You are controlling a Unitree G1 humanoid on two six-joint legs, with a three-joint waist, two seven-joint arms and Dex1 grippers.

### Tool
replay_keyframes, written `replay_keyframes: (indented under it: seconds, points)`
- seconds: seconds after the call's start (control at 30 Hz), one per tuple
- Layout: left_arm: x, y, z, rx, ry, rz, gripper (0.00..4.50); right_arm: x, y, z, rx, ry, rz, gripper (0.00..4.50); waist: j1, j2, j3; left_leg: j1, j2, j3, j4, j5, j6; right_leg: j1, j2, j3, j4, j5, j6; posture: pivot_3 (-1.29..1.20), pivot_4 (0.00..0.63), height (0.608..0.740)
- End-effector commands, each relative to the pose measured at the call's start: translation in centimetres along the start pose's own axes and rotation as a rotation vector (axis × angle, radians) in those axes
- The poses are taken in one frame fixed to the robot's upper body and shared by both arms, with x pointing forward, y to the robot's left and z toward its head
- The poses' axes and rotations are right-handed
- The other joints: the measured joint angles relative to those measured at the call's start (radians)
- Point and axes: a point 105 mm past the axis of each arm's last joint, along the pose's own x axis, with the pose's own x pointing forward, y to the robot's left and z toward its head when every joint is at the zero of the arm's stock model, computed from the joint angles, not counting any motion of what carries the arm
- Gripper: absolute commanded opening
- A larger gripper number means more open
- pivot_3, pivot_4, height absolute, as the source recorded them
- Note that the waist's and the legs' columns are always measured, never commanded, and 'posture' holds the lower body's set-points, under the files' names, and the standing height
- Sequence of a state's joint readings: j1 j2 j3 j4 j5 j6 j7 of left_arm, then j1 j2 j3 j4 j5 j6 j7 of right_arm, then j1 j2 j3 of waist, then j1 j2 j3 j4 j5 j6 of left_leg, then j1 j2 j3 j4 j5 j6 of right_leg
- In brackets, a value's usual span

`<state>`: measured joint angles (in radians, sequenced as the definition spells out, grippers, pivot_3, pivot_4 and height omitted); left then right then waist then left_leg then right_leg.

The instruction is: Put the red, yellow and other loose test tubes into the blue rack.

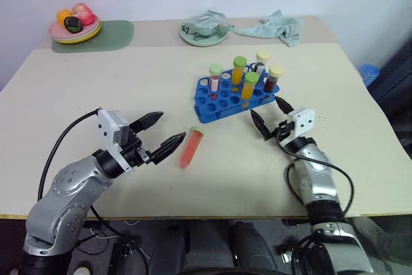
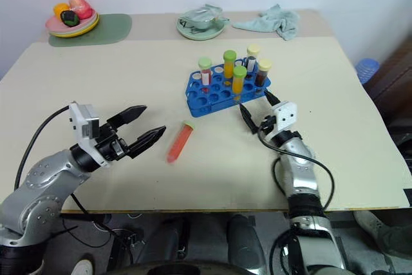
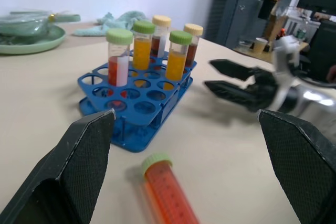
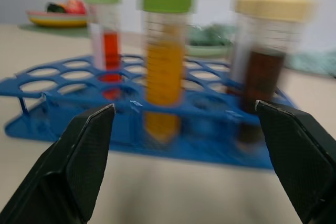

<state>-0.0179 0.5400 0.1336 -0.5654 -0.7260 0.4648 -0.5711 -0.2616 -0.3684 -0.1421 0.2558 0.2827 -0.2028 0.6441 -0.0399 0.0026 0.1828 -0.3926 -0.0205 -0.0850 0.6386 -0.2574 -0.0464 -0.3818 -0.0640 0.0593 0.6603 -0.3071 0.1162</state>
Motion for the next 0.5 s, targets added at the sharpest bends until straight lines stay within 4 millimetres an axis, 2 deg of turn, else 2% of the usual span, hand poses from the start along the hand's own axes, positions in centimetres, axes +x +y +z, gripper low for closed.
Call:
replay_keyframes:
  seconds: [0.03,0.1,0.27,0.33,0.4,0.5]
  points:
    - [0.2,0.4,-0.7,0.036,0.078,0.059,4.50,-2.9,-1.7,3.7,0.008,0.081,0.124,4.37,0.005,0.000,0.000,0.000,0.000,0.000,0.000,0.000,0.000,0.000,0.000,0.000,-0.001,0.000,0.000,0.00,0.150,0.740]
    - [0.3,0.5,-1.2,0.030,0.126,0.071,4.50,-5.0,-1.9,4.6,0.033,0.182,0.224,4.37,0.005,-0.001,0.000,-0.001,0.000,0.000,-0.001,0.000,0.000,0.001,0.000,0.000,-0.003,0.000,0.000,0.00,0.150,0.740]
    - [0.5,0.8,-2.4,0.000,0.284,0.063,4.50,-8.8,-2.1,5.6,0.027,0.339,0.378,4.37,-0.002,-0.003,0.001,0.002,0.001,0.000,-0.003,0.000,0.001,0.003,0.002,0.000,-0.004,0.000,0.000,0.00,0.150,0.740]
    - [0.8,0.6,-2.4,-0.017,0.323,0.038,4.50,-9.5,-2.4,5.9,0.019,0.362,0.390,4.37,0.000,-0.005,0.001,0.002,0.000,0.000,-0.003,0.000,0.001,0.003,0.002,0.000,-0.004,0.000,0.000,0.00,0.150,0.740]
    - [0.5,1.4,-3.6,-0.030,0.477,0.096,4.50,-10.2,-2.1,6.1,0.010,0.387,0.443,4.37,0.001,-0.005,0.002,0.002,0.000,0.000,-0.003,0.000,0.001,0.003,0.001,0.000,-0.004,0.000,0.000,0.00,0.150,0.740]
    - [1.9,1.6,-2.9,-0.047,0.537,0.099,4.50,-10.7,-1.8,6.3,-0.020,0.408,0.503,4.37,0.002,-0.008,0.003,0.002,0.000,0.000,-0.002,0.000,0.001,0.004,0.001,-0.001,-0.005,0.000,0.001,0.00,0.150,0.740]
